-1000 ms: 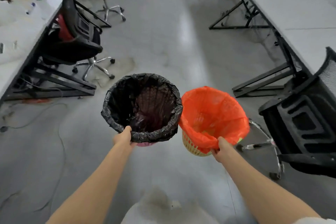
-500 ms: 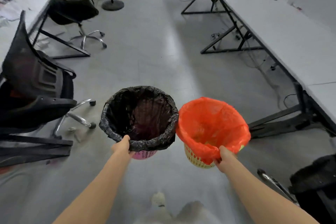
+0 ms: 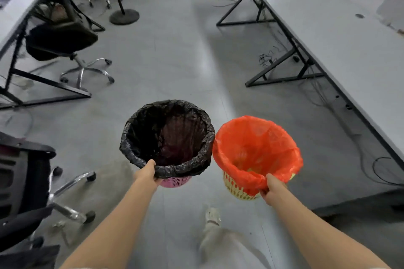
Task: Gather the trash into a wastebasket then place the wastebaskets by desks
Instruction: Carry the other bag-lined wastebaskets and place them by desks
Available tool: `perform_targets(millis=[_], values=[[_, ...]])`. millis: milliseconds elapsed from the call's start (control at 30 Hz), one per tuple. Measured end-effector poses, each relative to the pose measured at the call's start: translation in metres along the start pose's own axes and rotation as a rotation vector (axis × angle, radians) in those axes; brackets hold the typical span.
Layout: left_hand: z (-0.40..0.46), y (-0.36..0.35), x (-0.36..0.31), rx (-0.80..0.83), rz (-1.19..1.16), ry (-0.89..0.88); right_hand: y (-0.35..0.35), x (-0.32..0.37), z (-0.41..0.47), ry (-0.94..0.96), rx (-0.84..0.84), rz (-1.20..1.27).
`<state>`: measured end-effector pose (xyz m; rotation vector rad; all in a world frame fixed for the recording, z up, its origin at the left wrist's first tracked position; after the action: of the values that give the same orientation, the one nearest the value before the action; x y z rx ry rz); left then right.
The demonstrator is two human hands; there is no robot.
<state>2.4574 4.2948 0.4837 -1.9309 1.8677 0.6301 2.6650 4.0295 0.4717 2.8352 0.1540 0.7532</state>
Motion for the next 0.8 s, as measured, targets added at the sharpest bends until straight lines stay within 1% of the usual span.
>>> perform_targets(millis=[167, 200, 233, 267, 333, 367, 467, 533, 733, 800], values=[[0.04, -0.084, -0.07, -0.014, -0.05, 0.058, -0.09, 0.11, 0.019, 0.045, 0.005, -0.044], [0.046, -0.092, -0.077, -0.023, -0.068, 0.057, -0.1, 0.122, 0.023, 0.066, 0.005, -0.037], [0.068, -0.121, -0.101, -0.026, -0.05, 0.076, -0.135, 0.154, 0.036, 0.073, 0.002, -0.074], [0.075, -0.129, -0.109, -0.037, -0.082, 0.068, -0.143, 0.164, 0.039, 0.093, -0.01, -0.064], [0.101, -0.168, -0.139, -0.039, -0.076, 0.063, -0.18, 0.2, 0.051, 0.12, -0.016, -0.084], [0.118, -0.198, -0.162, -0.034, -0.042, 0.078, -0.208, 0.225, 0.064, 0.113, -0.027, -0.114], [0.178, -0.263, -0.208, -0.035, -0.073, 0.076, -0.272, 0.279, 0.092, 0.129, -0.054, -0.094], [0.225, -0.316, -0.247, -0.019, -0.051, 0.101, -0.324, 0.322, 0.111, 0.105, -0.063, -0.084], [0.268, -0.439, -0.349, -0.062, -0.039, 0.072, -0.437, 0.428, 0.138, 0.102, -0.13, -0.112], [0.283, -0.473, -0.374, -0.063, -0.038, 0.075, -0.464, 0.455, 0.152, 0.08, -0.132, -0.06]])
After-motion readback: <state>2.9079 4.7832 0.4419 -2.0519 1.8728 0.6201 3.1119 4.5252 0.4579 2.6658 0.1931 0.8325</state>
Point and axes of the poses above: each hand's wrist, its own z-axis towards the middle knuckle, its own y-axis out of the back of the hand, x = y × z, the point moved 4 cm from there along z, towards the middle knuckle, and after that the axes turned 5 degrees about -z, right-handed, at the moved point
